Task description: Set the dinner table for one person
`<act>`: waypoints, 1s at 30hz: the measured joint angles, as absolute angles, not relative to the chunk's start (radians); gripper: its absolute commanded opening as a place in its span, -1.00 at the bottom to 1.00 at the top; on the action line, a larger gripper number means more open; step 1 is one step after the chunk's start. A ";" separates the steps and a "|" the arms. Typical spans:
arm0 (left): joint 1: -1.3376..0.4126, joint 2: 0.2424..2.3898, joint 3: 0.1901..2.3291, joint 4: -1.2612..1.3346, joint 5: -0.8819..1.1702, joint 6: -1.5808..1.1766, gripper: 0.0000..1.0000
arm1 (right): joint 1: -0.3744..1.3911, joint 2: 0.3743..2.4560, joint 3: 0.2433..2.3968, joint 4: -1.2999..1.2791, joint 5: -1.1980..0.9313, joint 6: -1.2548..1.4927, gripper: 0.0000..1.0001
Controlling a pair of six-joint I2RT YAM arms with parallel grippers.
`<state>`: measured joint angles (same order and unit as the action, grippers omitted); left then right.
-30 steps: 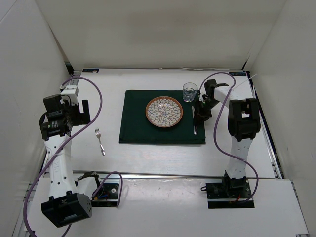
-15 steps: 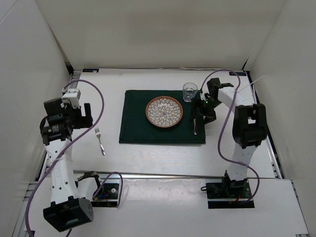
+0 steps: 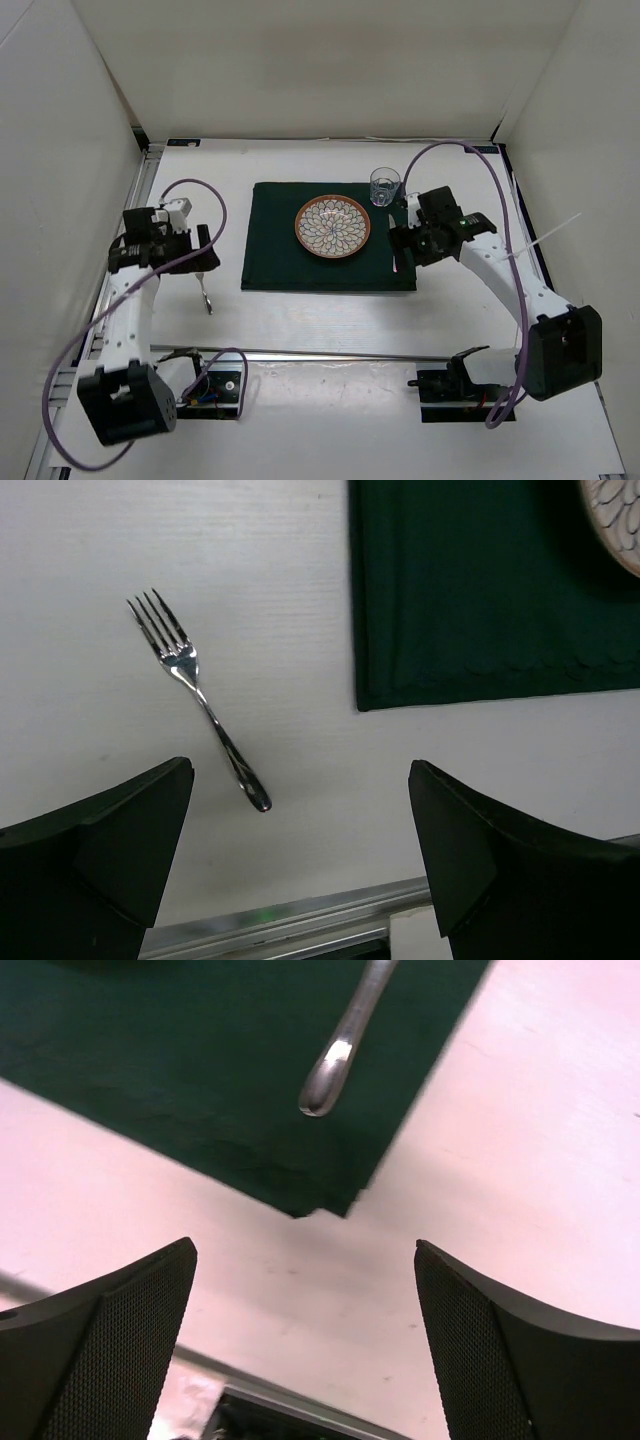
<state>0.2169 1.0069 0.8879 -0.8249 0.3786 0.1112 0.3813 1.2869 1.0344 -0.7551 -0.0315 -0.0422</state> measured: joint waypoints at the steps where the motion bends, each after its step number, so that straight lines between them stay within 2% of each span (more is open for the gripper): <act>1: 0.213 1.054 0.878 -0.807 0.374 0.093 1.00 | 0.380 1.287 1.027 -0.748 -0.010 -0.047 0.85; 6: 0.209 1.257 0.839 -0.749 0.301 -0.003 0.97 | 0.379 1.281 1.019 -0.722 0.075 -0.081 0.85; 11: 0.209 1.364 0.825 -0.687 0.193 -0.088 0.91 | 0.363 1.280 1.093 -0.724 0.118 -0.117 0.85; 15: 0.209 1.466 0.829 -0.648 0.129 -0.139 0.72 | 0.330 1.287 1.220 -0.723 0.138 -0.139 0.82; 16: 0.209 1.507 0.834 -0.643 0.112 -0.151 0.55 | 0.324 1.288 1.250 -0.725 0.141 -0.141 0.82; 19: 0.209 1.583 0.876 -0.643 0.061 -0.186 0.25 | 0.314 1.298 1.349 -0.737 0.152 -0.146 0.82; 20: 0.208 1.596 0.886 -0.644 0.046 -0.188 -0.20 | 0.311 1.302 1.378 -0.741 0.156 -0.147 0.82; 23: 0.207 1.639 0.919 -0.659 -0.003 -0.211 -0.80 | 0.294 1.304 1.445 -0.752 0.160 -0.156 0.82; 30: 0.218 1.695 0.979 -0.707 -0.019 -0.226 -0.80 | 0.206 1.305 1.483 -0.762 0.183 -0.169 0.82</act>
